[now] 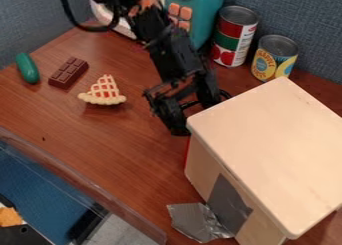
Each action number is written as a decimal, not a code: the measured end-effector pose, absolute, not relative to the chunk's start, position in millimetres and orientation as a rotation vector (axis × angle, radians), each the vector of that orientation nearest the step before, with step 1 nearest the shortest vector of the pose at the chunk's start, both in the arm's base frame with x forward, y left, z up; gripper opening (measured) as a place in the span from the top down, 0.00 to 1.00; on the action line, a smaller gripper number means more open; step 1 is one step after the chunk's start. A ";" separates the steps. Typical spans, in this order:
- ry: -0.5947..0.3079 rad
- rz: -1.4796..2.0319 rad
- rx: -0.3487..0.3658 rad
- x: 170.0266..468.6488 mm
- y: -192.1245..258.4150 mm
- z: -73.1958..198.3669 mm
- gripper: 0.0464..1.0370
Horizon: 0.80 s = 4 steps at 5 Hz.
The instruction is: Close the drawer
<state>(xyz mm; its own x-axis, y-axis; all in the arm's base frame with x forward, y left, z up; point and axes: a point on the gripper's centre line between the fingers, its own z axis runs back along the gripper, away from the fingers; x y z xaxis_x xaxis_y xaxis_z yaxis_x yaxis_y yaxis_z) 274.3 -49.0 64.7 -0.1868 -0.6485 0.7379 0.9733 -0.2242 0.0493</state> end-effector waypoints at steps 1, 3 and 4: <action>-0.636 -1.684 -0.777 267.5 -53.0 53.2 0.04; -0.636 -1.667 -0.766 265.0 -46.0 60.9 0.04; -0.535 -1.663 -0.652 264.2 -33.2 66.9 0.04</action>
<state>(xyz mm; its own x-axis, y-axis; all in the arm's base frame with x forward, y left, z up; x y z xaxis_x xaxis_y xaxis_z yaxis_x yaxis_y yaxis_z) 264.2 -33.2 66.9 -0.1319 -0.7246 0.6764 0.9830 -0.1834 -0.0048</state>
